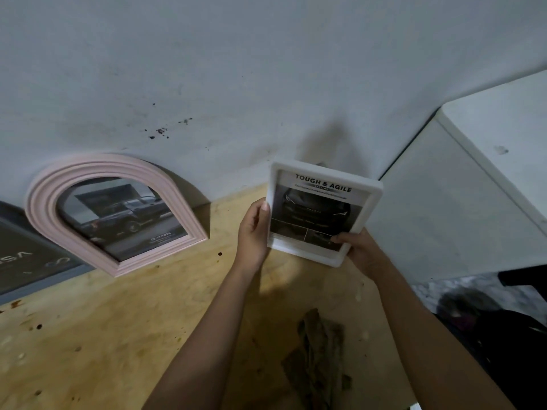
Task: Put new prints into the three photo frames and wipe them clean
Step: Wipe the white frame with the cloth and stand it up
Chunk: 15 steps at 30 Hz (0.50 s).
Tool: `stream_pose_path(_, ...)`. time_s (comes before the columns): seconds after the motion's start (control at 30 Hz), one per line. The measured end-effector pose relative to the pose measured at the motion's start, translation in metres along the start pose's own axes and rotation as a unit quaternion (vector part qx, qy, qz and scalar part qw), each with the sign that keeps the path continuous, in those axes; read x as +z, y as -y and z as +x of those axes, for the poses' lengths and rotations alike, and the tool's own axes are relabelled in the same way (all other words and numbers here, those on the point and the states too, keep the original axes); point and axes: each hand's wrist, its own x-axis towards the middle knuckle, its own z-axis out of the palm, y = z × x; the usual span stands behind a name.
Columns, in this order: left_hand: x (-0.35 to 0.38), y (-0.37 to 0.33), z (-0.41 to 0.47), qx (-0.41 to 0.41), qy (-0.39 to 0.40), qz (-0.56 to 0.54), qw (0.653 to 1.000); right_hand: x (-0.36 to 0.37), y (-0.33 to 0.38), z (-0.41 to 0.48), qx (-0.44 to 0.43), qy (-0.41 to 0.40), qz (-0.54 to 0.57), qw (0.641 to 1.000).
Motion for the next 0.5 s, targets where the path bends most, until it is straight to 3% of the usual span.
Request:
stream_pose_path(0.27, -0.0072, 0.0046, -0.0048, -0.009, 0.020, -0.004, 1.000, 0.0058, 0.0063, -0.0012, -0.042, 0.000, 0.005, 0.999)
stream_pose_path(0.5, -0.0048, 0.0086, -0.0049, -0.018, -0.003, 0.012, 1.000, 0.0102, 0.0013, -0.0056, -0.083, -0.033, -0.076, 0.993)
